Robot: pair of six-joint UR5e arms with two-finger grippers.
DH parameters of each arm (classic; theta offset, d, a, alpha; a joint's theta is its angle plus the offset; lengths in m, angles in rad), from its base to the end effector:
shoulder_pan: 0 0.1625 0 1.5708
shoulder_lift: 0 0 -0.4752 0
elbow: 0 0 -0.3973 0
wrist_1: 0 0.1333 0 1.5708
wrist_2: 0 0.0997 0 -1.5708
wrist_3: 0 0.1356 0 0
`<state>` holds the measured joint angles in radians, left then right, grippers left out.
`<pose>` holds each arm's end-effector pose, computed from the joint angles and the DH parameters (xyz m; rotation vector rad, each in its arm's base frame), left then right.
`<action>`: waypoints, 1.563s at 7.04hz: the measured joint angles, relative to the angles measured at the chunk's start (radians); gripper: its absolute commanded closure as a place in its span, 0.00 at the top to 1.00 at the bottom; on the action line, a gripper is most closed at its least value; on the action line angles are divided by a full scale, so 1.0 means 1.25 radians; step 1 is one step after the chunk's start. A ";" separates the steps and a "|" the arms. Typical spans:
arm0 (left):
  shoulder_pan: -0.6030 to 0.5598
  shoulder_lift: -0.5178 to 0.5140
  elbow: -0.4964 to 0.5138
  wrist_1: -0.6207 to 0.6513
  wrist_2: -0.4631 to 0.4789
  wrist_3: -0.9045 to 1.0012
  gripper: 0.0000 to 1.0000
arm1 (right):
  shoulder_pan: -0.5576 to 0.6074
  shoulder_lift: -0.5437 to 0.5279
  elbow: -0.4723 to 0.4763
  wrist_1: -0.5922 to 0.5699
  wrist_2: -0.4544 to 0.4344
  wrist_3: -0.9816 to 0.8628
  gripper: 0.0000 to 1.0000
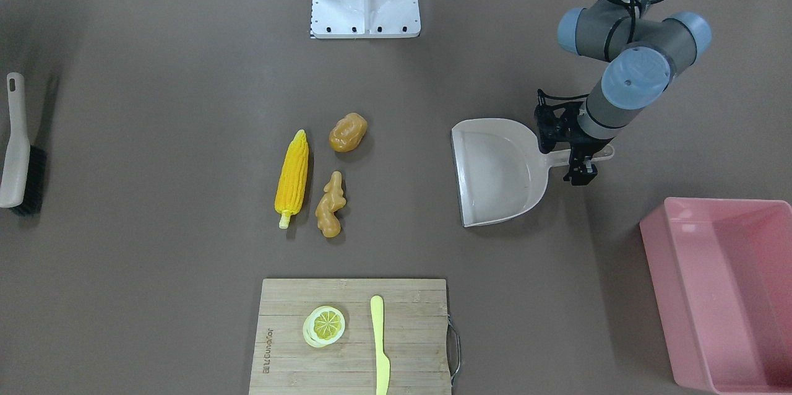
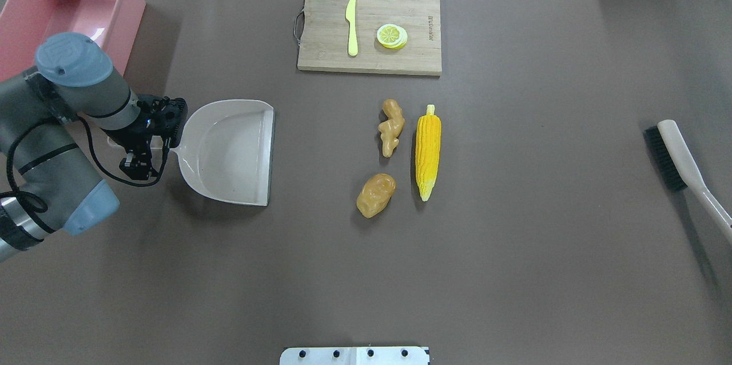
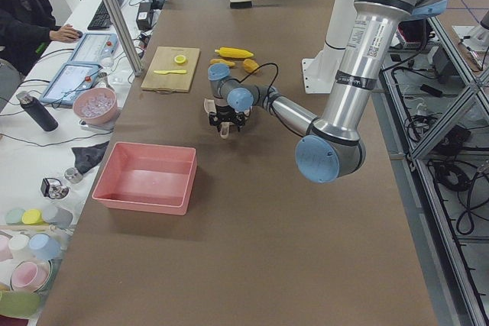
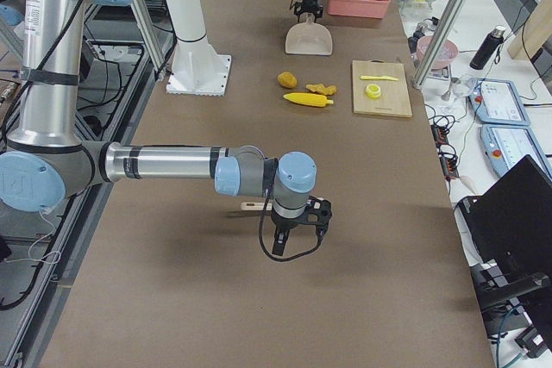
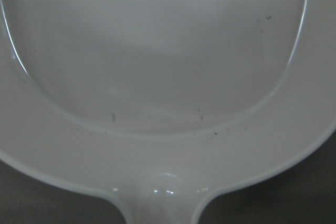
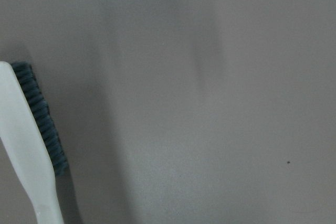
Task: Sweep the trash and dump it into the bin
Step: 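Close the left gripper on the white dustpan handle, then slide the dustpan with the left gripper toward the ginger and potato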
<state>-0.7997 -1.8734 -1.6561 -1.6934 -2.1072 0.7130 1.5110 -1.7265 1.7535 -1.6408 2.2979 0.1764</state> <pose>0.4094 -0.5131 0.5188 0.5376 0.6001 1.5491 0.0181 -0.4205 0.7267 -0.1266 -0.7176 0.1270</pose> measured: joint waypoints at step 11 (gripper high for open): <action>-0.022 0.017 -0.024 -0.024 -0.009 0.014 0.42 | 0.000 0.003 -0.011 0.000 0.001 -0.001 1.00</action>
<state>-0.8275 -1.8516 -1.6866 -1.7239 -2.1189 0.7311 1.5110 -1.7226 1.7399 -1.6414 2.2995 0.1750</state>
